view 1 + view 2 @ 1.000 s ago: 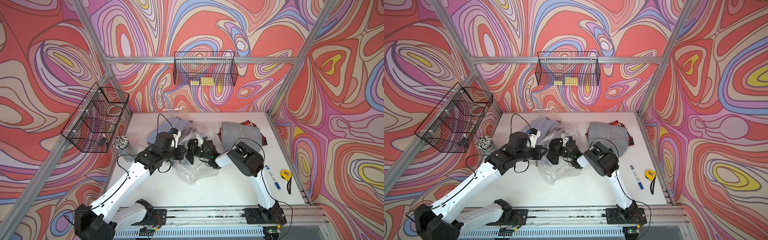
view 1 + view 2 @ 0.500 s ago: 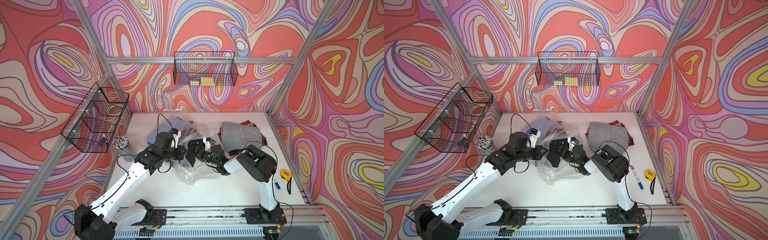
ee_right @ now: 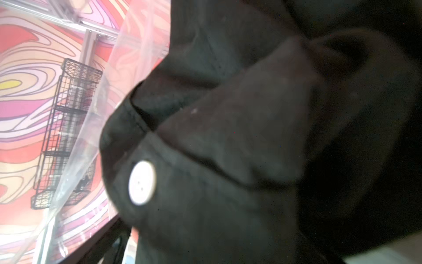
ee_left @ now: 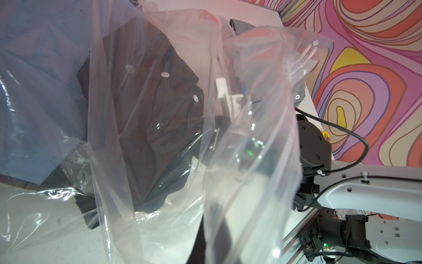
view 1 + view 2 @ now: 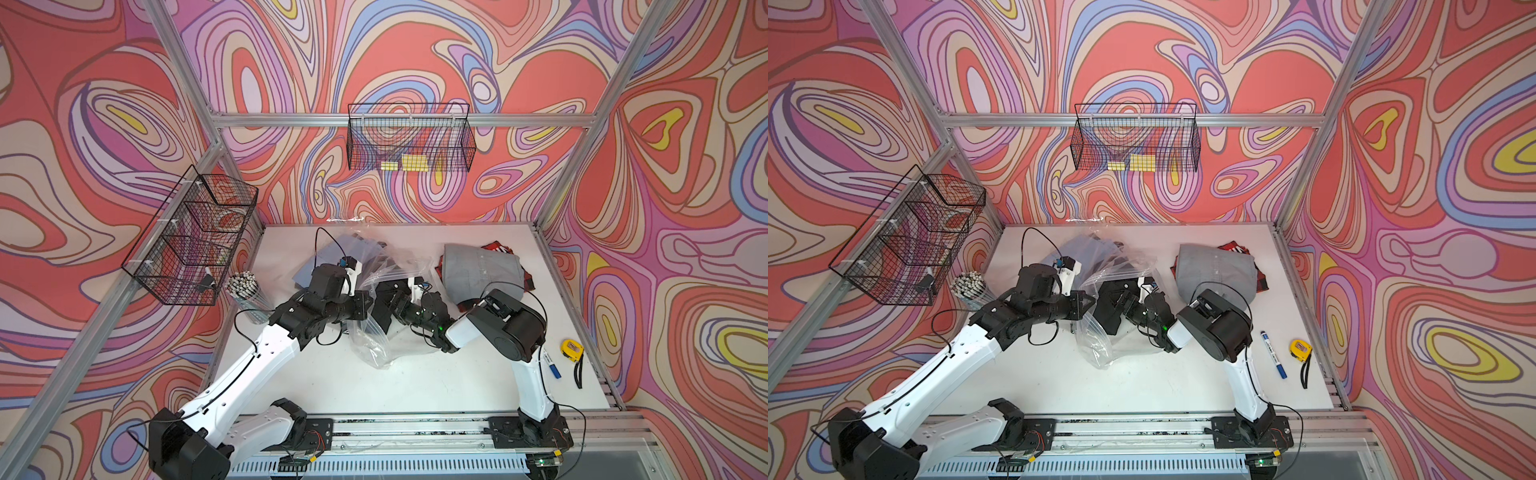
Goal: Take the shirt out of the vacuum bag
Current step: Take out the shirt from the vacuum bag.
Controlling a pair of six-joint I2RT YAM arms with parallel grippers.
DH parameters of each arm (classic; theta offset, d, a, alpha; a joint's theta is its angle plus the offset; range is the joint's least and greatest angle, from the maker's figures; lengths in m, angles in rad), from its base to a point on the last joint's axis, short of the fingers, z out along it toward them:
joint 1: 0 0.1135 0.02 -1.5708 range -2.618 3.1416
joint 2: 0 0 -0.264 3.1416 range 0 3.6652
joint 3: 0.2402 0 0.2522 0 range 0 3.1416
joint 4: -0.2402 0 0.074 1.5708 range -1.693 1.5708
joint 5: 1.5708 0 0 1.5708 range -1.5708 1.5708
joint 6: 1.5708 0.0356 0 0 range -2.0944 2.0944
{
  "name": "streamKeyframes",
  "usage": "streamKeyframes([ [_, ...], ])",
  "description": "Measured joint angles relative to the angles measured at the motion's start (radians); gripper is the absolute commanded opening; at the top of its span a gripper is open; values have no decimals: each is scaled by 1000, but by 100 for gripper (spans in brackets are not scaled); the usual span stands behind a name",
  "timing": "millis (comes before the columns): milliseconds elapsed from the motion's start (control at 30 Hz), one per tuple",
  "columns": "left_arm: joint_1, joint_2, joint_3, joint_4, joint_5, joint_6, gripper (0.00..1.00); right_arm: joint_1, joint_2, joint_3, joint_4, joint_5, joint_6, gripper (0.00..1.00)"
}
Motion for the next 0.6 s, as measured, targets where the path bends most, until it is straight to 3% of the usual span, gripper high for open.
streamKeyframes([
  [400,0,14,0,0,7,0,0,0,147,249,-39,4,18,98],
  [467,0,14,0,0,7,0,0,0,159,286,-74,3,11,95],
  [600,0,14,0,0,10,0,0,0,188,334,-118,2,-2,77],
])
